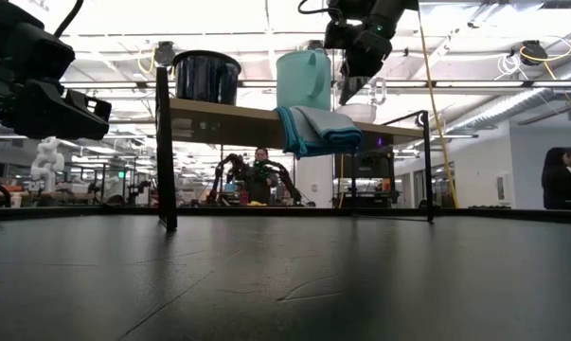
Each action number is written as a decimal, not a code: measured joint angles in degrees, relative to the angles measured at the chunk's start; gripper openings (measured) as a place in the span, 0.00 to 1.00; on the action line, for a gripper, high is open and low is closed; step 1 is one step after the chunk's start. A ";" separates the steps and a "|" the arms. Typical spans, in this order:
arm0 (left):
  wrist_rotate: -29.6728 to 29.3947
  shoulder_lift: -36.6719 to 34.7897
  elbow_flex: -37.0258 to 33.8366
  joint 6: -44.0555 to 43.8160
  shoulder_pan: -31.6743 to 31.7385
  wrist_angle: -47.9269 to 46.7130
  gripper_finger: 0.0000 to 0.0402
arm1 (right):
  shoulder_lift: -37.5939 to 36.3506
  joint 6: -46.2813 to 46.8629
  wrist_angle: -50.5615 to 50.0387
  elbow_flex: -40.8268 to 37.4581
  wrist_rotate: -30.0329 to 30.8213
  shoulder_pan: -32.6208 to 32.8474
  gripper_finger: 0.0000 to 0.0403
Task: Stack small to large cups/mugs on shelf
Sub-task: Put the transparent mug to the right on the shelf, then return to Home Position
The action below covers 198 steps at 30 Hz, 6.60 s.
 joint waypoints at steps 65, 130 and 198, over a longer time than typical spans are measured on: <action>-0.26 -0.01 -0.02 0.16 0.00 0.50 0.08 | -65.99 29.06 31.96 -59.07 -14.22 1.70 0.00; 0.00 0.01 -0.02 0.24 0.00 0.33 0.08 | -82.42 24.87 63.30 -93.55 1.25 22.69 0.00; 2.54 0.01 0.00 -3.36 -1.73 3.32 0.09 | -82.40 27.66 62.21 -93.68 1.01 23.65 0.00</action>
